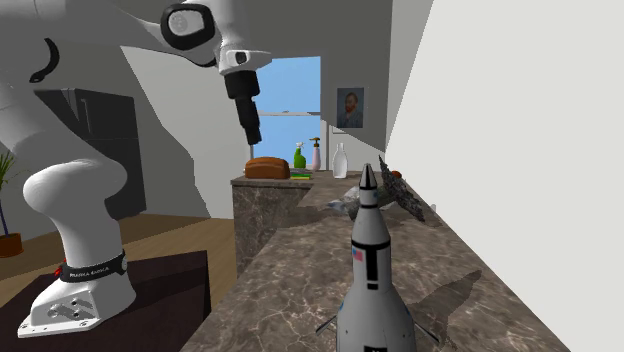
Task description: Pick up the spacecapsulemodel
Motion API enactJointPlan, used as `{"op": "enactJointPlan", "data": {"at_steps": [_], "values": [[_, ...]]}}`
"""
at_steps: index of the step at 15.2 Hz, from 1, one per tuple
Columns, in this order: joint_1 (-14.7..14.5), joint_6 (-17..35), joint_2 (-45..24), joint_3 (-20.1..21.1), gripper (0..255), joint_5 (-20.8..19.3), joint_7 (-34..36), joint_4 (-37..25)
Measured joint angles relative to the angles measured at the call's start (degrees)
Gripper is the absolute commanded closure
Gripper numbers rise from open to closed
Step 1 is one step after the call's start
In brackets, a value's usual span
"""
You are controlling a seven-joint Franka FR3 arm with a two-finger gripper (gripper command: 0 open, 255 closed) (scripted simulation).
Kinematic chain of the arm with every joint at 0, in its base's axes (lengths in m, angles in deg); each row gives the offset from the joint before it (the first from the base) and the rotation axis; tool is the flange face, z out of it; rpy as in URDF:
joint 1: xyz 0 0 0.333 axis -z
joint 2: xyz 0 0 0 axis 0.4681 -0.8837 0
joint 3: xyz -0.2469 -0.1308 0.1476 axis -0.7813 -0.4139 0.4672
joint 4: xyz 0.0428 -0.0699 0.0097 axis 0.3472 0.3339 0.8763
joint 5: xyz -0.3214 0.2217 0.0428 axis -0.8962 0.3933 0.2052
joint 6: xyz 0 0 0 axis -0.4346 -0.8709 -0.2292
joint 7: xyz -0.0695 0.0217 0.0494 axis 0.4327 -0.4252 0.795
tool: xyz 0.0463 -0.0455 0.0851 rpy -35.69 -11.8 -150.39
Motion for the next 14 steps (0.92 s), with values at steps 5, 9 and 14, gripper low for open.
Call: {"op": "enactJointPlan", "data": {"at_steps": [5,9,14], "values": [[2.03,5.33,-5.82,-4.01,0,-1.71,-2.94,-3.18],[3.07,9.59,-11.49,-6.79,0,-2.04,-4.75,-6.78],[4.29,14.02,-18.22,-10.51,0,-1.27,-7.64,-11.82]]}}
